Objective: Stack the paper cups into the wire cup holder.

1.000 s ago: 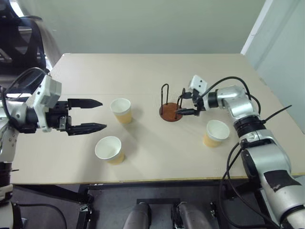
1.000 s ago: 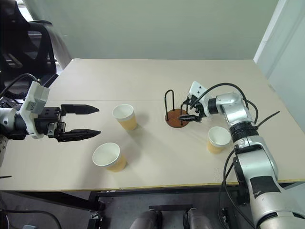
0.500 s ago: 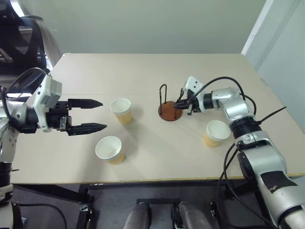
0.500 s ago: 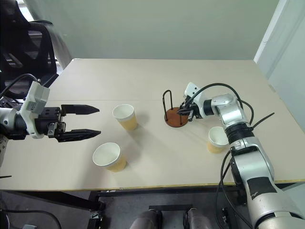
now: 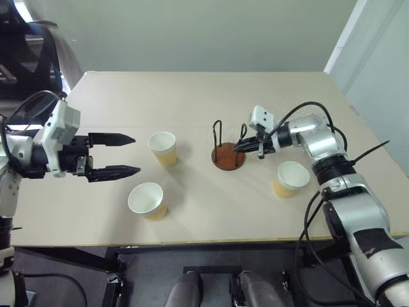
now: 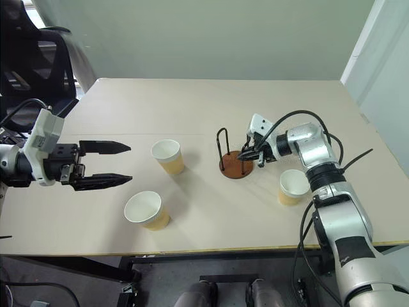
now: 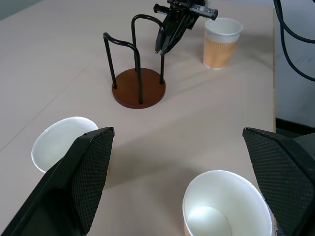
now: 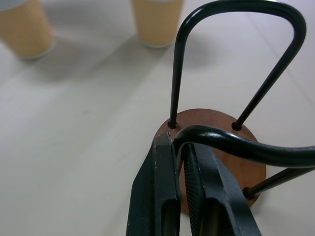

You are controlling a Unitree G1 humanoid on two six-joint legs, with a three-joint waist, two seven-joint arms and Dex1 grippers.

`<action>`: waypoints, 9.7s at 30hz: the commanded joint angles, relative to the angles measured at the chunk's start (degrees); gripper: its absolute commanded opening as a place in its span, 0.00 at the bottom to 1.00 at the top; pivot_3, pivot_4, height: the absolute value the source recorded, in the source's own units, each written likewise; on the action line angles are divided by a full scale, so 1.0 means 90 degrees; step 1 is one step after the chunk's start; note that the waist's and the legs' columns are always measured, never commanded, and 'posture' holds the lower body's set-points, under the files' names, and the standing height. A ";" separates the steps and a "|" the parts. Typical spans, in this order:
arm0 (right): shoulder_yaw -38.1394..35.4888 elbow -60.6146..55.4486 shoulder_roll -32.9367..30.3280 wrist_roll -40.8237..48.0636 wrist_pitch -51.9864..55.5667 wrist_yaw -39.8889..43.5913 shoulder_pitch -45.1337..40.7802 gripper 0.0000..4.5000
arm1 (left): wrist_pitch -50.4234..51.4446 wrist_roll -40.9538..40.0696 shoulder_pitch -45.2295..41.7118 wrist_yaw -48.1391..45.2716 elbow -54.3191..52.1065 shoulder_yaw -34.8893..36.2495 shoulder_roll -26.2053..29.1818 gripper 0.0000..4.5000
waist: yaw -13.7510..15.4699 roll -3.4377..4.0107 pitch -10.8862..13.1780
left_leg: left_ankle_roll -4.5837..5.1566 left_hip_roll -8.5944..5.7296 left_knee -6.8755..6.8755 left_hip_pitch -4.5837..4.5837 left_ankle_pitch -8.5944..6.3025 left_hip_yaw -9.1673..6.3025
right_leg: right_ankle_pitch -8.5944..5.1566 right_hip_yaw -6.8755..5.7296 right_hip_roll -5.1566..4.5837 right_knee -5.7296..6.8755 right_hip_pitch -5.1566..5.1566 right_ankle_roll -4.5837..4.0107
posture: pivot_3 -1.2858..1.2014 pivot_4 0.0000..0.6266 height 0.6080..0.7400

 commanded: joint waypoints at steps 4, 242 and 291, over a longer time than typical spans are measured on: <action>-0.0024 -0.0405 -0.0210 0.0293 0.0132 0.0903 -0.0326 0.01 | -0.0052 0.0015 -0.0130 -0.0104 0.0019 0.0086 0.0176 1.00 | -0.0003 0.0000 0.0000 | 0.0002 0.0000 0.0000 0.0000 0.0001 0.0001 | -0.0001 0.0000 0.0000 0.0000 0.0000 -0.0001 | 0.52 0.24 1.00; 0.0932 -0.3773 -0.1494 0.1366 0.0868 0.0964 -0.0915 0.99 | -0.0011 -0.0340 -0.1564 -0.0505 0.1025 -0.0596 -0.0569 1.00 | 0.0025 -0.0016 -0.0009 | 0.0148 -0.0010 0.0106 -0.0081 0.0014 -0.0008 | -0.0003 -0.0002 -0.0001 0.0004 -0.0026 0.0065 | 0.52 0.24 1.00; -0.0537 -0.2829 -0.1830 0.2336 0.1714 0.0976 -0.0489 0.99 | -0.6234 0.5490 -0.4802 0.0196 0.5072 -0.3600 -0.1070 1.00 | 0.0063 -0.0017 -0.0010 | 0.0153 -0.0015 0.0105 -0.0095 0.0015 -0.0010 | 0.0043 -0.0001 -0.0003 -0.0003 -0.0039 0.0134 | 0.52 0.24 1.00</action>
